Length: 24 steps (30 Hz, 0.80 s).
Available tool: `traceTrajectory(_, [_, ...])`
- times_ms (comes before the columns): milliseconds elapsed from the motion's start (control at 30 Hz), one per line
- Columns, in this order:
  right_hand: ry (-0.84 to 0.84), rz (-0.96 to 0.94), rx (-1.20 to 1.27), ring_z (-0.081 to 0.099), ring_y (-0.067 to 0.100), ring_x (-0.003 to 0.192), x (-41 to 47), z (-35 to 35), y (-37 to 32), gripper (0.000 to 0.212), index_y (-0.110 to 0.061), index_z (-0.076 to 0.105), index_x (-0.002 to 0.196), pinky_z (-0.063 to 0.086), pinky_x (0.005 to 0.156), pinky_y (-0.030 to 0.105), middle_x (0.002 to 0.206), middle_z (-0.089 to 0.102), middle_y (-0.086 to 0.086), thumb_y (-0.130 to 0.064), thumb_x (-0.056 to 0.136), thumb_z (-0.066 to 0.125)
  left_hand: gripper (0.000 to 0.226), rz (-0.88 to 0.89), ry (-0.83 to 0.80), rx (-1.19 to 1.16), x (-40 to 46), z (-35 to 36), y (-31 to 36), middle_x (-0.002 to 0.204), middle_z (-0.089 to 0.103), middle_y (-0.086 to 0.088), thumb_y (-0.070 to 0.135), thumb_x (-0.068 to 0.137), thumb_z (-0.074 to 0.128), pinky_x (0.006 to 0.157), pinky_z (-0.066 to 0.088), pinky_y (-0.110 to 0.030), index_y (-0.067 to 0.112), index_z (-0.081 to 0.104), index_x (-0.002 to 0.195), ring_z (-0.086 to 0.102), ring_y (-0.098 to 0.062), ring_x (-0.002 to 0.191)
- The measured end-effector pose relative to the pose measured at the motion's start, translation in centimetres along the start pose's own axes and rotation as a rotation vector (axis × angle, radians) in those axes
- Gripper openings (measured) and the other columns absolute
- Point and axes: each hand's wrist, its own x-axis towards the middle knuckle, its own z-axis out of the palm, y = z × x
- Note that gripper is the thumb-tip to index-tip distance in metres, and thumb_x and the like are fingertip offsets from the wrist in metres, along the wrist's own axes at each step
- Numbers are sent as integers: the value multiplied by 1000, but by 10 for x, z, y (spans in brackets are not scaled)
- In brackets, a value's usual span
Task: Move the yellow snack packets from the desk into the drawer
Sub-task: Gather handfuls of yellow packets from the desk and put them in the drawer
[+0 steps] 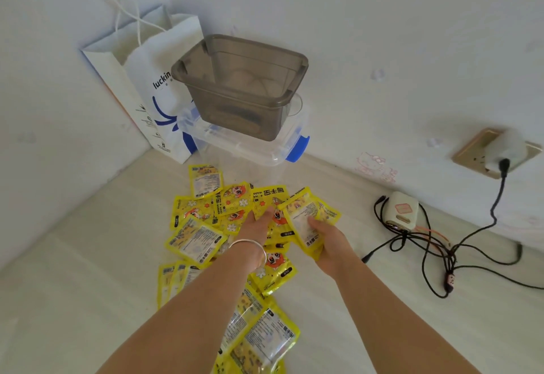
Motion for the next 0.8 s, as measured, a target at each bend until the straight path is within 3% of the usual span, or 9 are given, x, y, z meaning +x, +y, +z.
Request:
traceTrajectory(67, [24,-37,21,66,26,87,-11,-10,1,30,-7,57,121,58,58,32,110,67,15,-9,91,57,80,62,-28,9,-14,5,0,158,21,-3,51,88,53,115,25,-52,26,12,151,24,-31,144])
traceTrajectory(133, [54,-76,39,66,29,90,-23,-22,2,39,-7,54,128,57,68,36,120,65,17,-9,89,58,79,128,-54,27,-29,9,-1,157,24,-2,47,87,57,113,29,-49,28,13,151,29,-30,142])
traceTrajectory(233, [78,-159,6,66,28,86,-49,-37,5,41,-8,53,129,55,64,34,115,65,16,-7,88,59,62,207,-123,88,-52,14,-12,138,51,-5,37,88,60,102,40,-43,29,33,144,51,-27,122])
traceTrajectory(333, [120,-263,-51,66,31,88,-82,-51,16,40,-9,56,124,55,69,38,109,67,16,-3,85,62,20,278,-217,229,-73,24,-28,103,68,-8,28,85,63,92,52,-42,22,64,104,65,-27,94])
traceTrajectory(400, [179,-320,-42,66,32,91,-106,-65,27,38,-10,58,121,55,75,41,109,68,16,-3,84,64,13,291,-282,304,-88,33,-41,91,70,-10,31,80,65,82,56,-38,18,66,80,67,-27,82])
traceTrajectory(467, [259,-348,5,67,34,95,-132,-86,40,35,-11,61,117,55,81,45,109,69,16,-4,83,66,19,283,-365,335,-105,46,-54,91,72,-13,33,79,66,78,57,-38,14,68,82,69,-28,80])
traceTrajectory(533, [361,-374,77,66,34,96,-160,-114,54,32,-10,62,114,54,83,45,107,70,15,-4,83,67,22,286,-443,359,-121,61,-70,96,73,-14,32,84,63,84,56,-43,12,69,92,70,-30,86])
traceTrajectory(700, [594,-419,263,64,30,82,-234,-195,92,29,-5,61,112,53,74,39,95,68,15,-2,83,66,11,284,-640,432,-170,113,-108,93,73,-14,28,86,65,84,56,-48,19,68,79,71,-33,88])
traceTrajectory(800, [696,-446,322,64,32,83,-277,-239,118,30,-4,61,113,53,78,42,96,68,17,-4,84,67,9,315,-758,538,-207,152,-138,92,72,-14,26,86,65,83,57,-45,20,66,79,70,-34,89])
